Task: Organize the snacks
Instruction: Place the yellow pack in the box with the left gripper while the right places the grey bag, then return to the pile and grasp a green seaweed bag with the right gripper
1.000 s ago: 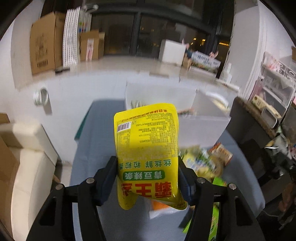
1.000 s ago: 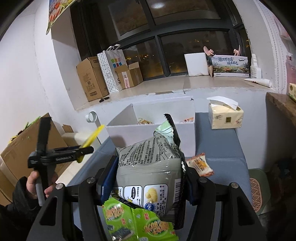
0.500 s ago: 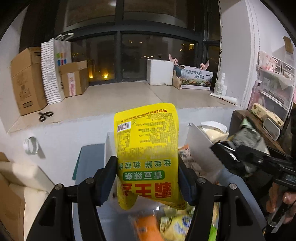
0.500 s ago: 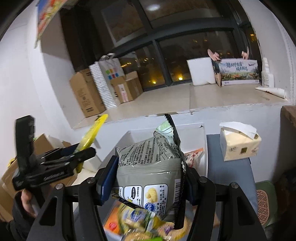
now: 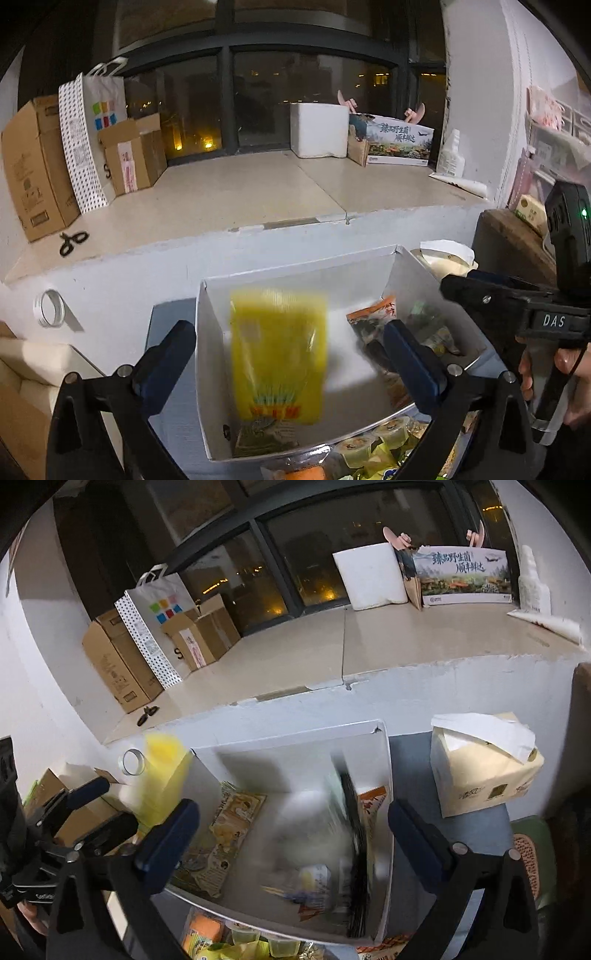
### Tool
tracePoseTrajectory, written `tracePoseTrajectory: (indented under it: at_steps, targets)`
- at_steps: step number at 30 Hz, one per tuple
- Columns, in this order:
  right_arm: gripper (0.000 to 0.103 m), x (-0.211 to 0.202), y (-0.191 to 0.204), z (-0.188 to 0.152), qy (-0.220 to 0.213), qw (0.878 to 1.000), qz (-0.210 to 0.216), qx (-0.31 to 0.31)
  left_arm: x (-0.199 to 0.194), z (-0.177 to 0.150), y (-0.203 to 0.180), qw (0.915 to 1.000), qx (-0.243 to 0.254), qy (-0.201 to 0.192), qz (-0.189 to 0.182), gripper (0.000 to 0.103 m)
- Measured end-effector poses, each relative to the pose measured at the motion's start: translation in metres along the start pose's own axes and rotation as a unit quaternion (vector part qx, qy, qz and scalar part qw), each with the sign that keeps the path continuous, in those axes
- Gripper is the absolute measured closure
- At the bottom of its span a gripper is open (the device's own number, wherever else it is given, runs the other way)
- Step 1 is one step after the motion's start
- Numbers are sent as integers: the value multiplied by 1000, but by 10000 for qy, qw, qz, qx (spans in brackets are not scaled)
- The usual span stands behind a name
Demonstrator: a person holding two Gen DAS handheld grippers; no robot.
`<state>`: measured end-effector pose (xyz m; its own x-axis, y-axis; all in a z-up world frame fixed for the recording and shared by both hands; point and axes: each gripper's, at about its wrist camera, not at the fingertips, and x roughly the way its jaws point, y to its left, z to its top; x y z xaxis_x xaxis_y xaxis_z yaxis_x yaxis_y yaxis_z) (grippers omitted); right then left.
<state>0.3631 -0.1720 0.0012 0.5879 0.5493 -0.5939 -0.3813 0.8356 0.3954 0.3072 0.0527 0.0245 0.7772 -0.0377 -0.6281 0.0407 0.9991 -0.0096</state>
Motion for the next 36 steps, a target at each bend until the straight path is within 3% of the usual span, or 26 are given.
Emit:
tracePoseTrajectory:
  at_steps: [13,20,26,36]
  targets:
    - [0,-18,-10,-9,-192,9990,214,346,-13,-17,-3,9998,72,42,162,0]
    - [0,-37,2,-23,-293,9983,407,309,-63,-38,-21,9997,192,-157,-65,0]
    - [0,-78,15,-56,-379,9952,896,146,-102,-68,-23,9994,0,-274,-233,0]
    - [0,-146,20,-133,-452,9956,814,-102,-137,-149,-19,9991,-286,-89,-316,0]
